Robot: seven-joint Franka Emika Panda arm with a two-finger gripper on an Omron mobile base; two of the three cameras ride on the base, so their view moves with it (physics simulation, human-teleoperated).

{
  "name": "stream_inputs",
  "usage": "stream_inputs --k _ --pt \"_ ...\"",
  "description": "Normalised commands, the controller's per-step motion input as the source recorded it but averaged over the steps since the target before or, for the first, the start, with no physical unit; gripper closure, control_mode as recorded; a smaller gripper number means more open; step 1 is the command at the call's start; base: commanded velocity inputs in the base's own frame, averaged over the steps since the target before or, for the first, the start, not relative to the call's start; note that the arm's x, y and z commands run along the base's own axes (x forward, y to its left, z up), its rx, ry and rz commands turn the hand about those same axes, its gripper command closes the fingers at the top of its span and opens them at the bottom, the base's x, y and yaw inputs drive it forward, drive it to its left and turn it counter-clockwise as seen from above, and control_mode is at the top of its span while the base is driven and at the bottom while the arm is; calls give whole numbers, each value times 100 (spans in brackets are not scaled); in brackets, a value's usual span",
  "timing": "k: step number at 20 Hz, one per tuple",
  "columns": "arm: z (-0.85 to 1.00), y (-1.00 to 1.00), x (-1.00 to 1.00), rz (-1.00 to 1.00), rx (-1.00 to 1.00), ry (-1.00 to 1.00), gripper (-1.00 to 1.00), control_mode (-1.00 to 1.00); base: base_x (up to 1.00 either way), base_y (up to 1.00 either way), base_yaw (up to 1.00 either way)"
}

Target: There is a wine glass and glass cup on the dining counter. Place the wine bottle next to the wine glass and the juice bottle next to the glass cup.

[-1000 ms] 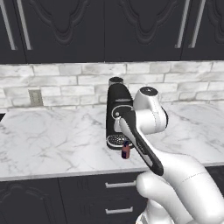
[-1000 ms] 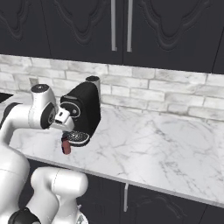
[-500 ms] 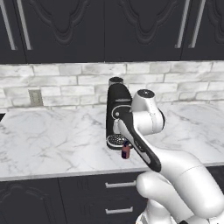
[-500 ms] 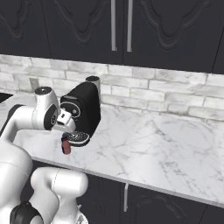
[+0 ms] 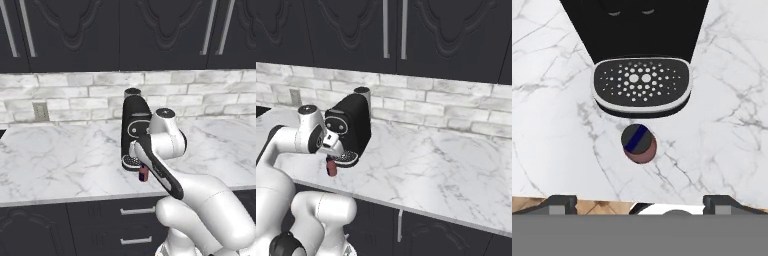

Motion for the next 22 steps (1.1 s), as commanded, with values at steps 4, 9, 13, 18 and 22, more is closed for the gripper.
stream_inputs --k 4,9,13,18,22 --pt "-20 0 22 0 0 0 -100 -100 0 0 0" --pt "-17 0 19 0 0 0 -100 -100 0 0 0" --pt "-15 1 14 0 0 1 -100 -100 0 0 0" --pt "-16 9 15 0 0 3 -100 -100 0 0 0" --pt "-12 5 16 0 0 4 -100 -100 0 0 0"
